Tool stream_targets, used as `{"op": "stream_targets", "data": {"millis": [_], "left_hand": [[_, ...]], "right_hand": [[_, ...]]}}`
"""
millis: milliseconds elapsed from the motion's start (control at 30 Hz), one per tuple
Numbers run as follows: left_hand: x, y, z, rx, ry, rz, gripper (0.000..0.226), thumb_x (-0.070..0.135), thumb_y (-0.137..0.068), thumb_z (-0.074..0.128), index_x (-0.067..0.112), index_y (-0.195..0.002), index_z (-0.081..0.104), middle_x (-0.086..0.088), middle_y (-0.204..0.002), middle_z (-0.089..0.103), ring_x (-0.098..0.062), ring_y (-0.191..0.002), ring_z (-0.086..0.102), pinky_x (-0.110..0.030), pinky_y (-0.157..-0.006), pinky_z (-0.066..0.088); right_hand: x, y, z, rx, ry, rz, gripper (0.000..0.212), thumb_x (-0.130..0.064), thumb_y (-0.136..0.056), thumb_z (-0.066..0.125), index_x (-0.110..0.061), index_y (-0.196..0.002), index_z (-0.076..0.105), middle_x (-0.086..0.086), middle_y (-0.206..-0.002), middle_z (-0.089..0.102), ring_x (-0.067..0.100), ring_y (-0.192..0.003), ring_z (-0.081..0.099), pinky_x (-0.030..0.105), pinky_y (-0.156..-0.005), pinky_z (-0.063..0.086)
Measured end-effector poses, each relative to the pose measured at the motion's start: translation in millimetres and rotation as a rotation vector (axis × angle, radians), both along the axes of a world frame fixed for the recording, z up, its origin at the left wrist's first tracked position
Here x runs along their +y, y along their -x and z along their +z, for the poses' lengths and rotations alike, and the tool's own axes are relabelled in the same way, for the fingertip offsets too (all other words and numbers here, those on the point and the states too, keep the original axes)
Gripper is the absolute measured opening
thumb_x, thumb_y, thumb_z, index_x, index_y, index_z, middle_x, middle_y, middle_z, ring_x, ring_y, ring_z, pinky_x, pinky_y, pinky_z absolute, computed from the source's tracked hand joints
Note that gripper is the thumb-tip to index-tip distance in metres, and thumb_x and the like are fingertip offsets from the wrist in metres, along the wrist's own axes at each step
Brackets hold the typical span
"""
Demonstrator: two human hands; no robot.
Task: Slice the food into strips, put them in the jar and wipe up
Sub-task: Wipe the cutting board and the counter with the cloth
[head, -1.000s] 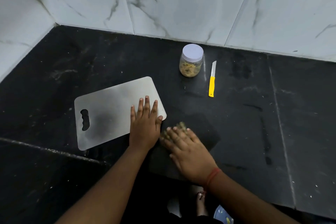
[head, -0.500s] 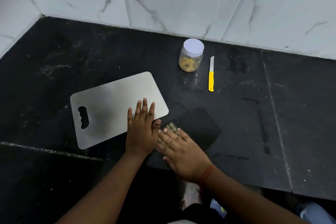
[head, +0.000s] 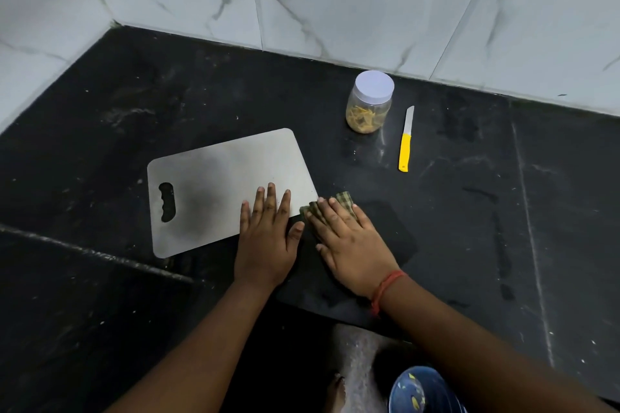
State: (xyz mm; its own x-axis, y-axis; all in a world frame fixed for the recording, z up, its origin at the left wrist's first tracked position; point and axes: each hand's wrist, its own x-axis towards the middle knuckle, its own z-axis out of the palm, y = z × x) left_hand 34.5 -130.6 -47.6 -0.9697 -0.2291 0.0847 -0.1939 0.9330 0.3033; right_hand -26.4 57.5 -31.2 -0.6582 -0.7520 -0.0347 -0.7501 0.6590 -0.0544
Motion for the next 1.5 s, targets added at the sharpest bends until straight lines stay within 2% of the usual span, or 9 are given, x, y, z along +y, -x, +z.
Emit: {"op": "stream_targets", "data": {"millis": [300,400,533,600,767,867,1000,1133,1500], "left_hand": [[-0.3,0.8,0.8,-0.024,0.033,-0.039,0.072,0.06,-0.103,0.004,0.02,-0.16,0.023,-0.01,-0.167,0.013,-0.025,-0.155,0.004,-0.051,-0.125,0.007],[0.2,0.9,0.7,-0.036,0.059,-0.06,0.072,0.06,-0.103,0.004,0.02,-0.16,0.021,-0.009,-0.168,0.01,-0.025,-0.156,0.002,-0.051,-0.125,0.007],[-0.1,2.2,1.1,-0.045,0.07,-0.085,0.074,0.062,-0.102,0.002,0.02,-0.16,0.021,-0.008,-0.168,0.009,-0.026,-0.156,0.001,-0.053,-0.125,0.009],[0.9,2.5,0.3,-0.054,0.074,-0.087,0.073,0.062,-0.102,0.003,0.02,-0.16,0.021,-0.008,-0.168,0.009,-0.025,-0.156,0.0,-0.053,-0.124,0.009],[-0.4,2.7,-0.9,-0.059,0.076,-0.083,0.071,0.061,-0.103,0.005,0.021,-0.16,0.02,-0.009,-0.168,0.009,-0.026,-0.156,0.001,-0.054,-0.124,0.011],[0.0,2.5,-0.5,-0.053,0.06,-0.074,0.072,0.061,-0.103,0.005,0.021,-0.16,0.02,-0.009,-0.168,0.009,-0.025,-0.156,0.0,-0.053,-0.124,0.01],[-0.4,2.5,-2.1,-0.04,0.048,-0.071,0.072,0.061,-0.103,0.005,0.02,-0.16,0.021,-0.009,-0.168,0.01,-0.025,-0.156,0.001,-0.053,-0.124,0.011],[-0.4,2.8,-1.9,-0.033,0.042,-0.068,0.072,0.06,-0.102,0.004,0.02,-0.16,0.02,-0.009,-0.168,0.01,-0.025,-0.156,0.0,-0.052,-0.125,0.008],[1.6,0.3,3.2,-0.04,0.056,-0.069,0.073,0.06,-0.102,0.0,0.02,-0.159,0.023,-0.01,-0.167,0.015,-0.026,-0.155,0.007,-0.054,-0.124,0.007]], "right_hand": [[-20.5,66.9,2.0,0.012,-0.006,-0.007,0.059,-0.041,-0.099,0.031,-0.031,-0.155,0.015,0.0,-0.163,0.015,0.022,-0.15,0.012,0.045,-0.121,0.015],[-22.1,84.2,2.1,0.007,-0.002,-0.193,0.056,-0.041,-0.101,0.026,-0.028,-0.155,0.017,0.001,-0.163,0.013,0.022,-0.15,0.01,0.046,-0.121,0.013],[-24.2,99.5,2.1,0.015,-0.037,-0.062,0.056,-0.036,-0.1,0.028,-0.029,-0.155,0.017,0.002,-0.163,0.012,0.024,-0.15,0.01,0.047,-0.121,0.014],[-25.8,108.5,5.1,0.0,0.003,-0.23,0.056,-0.035,-0.101,0.029,-0.028,-0.155,0.017,0.002,-0.163,0.012,0.025,-0.15,0.011,0.048,-0.12,0.014],[-23.7,90.2,-0.8,0.032,-0.018,-0.08,0.055,-0.037,-0.1,0.028,-0.025,-0.154,0.023,0.002,-0.162,0.015,0.022,-0.15,0.013,0.047,-0.119,0.019],[-14.1,79.2,0.9,0.017,0.034,-0.349,0.056,-0.035,-0.101,0.029,-0.024,-0.154,0.021,0.003,-0.163,0.014,0.023,-0.15,0.012,0.048,-0.119,0.018],[1.0,27.9,-5.7,0.033,0.004,-0.164,0.058,-0.035,-0.1,0.03,-0.024,-0.155,0.018,0.002,-0.163,0.012,0.021,-0.15,0.011,0.047,-0.12,0.017],[24.8,10.7,2.6,0.016,-0.019,-0.406,0.059,-0.037,-0.099,0.027,-0.025,-0.156,0.014,0.005,-0.163,0.01,0.025,-0.151,0.008,0.049,-0.12,0.014],[1.9,-74.5,-0.1,-0.066,0.048,-0.01,0.057,-0.04,-0.1,0.032,-0.022,-0.154,0.024,0.001,-0.164,0.009,0.02,-0.151,0.005,0.05,-0.12,0.013]]}}
